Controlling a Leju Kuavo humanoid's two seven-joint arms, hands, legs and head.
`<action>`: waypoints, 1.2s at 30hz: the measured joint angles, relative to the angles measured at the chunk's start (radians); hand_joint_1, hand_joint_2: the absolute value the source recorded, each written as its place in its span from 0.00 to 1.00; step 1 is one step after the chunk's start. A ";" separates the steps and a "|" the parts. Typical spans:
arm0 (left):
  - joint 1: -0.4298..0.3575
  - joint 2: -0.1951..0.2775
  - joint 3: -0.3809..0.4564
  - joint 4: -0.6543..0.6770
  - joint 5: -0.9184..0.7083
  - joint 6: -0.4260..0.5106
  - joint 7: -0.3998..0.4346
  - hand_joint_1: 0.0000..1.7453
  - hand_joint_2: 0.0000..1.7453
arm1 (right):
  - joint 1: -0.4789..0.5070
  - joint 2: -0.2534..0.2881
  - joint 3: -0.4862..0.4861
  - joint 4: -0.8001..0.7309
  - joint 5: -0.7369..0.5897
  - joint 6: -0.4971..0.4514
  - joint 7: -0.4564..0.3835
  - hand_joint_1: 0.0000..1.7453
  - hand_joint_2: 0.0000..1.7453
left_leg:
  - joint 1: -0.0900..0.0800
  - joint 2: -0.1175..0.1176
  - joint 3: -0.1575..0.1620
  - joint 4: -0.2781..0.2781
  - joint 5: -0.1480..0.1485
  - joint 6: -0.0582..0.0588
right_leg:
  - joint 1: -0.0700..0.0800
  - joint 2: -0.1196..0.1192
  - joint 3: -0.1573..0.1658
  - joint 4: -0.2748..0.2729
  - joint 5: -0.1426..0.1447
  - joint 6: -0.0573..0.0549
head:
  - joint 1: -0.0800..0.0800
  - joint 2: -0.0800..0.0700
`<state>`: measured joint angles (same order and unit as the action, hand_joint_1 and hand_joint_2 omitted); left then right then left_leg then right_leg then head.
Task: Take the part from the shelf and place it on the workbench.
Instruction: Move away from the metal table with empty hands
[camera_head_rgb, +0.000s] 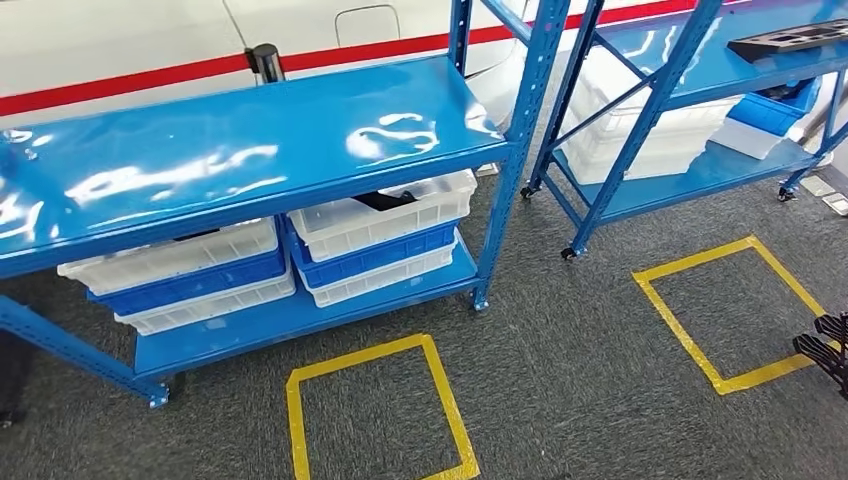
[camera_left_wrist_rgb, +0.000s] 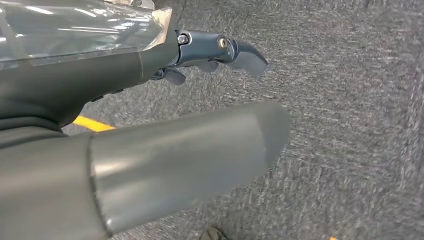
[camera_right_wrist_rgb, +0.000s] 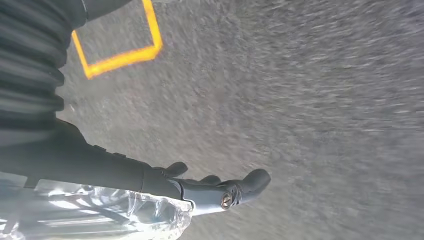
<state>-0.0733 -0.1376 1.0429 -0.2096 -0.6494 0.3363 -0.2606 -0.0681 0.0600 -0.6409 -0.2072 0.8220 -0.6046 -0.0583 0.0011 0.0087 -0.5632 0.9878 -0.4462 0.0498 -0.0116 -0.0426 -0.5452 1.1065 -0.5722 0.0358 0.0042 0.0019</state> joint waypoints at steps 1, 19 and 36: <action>-0.001 0.000 0.000 0.000 0.000 0.000 0.000 0.00 0.00 | 0.001 0.000 0.000 0.000 0.000 0.000 0.002 0.00 1.00 | 0.001 -0.013 -0.001 -0.001 0.001 0.002 | 0.000 0.021 -0.035 0.070 -0.028 -0.004 | 0.001 0.000; -0.002 0.000 0.000 0.000 -0.005 -0.002 -0.013 0.00 0.00 | 0.010 -0.009 -0.006 0.000 0.000 -0.006 -0.020 0.00 0.00 | 0.008 -0.018 -0.146 0.293 -0.149 -0.053 | -0.011 0.017 0.020 -0.105 0.076 -0.030 | -0.006 0.000; -0.007 0.000 0.000 0.000 -0.008 -0.004 -0.013 0.00 0.00 | 0.010 -0.006 -0.026 0.000 -0.021 -0.017 -0.051 0.00 0.00 | 0.004 -0.025 0.004 -0.002 -0.003 0.001 | -0.009 0.037 -0.112 0.158 -0.030 0.020 | -0.003 0.000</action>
<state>-0.0806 -0.1373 1.0428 -0.2096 -0.6577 0.3326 -0.2740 -0.0580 0.0541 -0.6665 -0.2075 0.8009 -0.6214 -0.1095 0.0050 -0.0163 -0.5593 0.9856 -0.4491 0.0507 -0.0201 -0.0057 -0.6568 1.2649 -0.6024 0.0558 0.0014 0.0019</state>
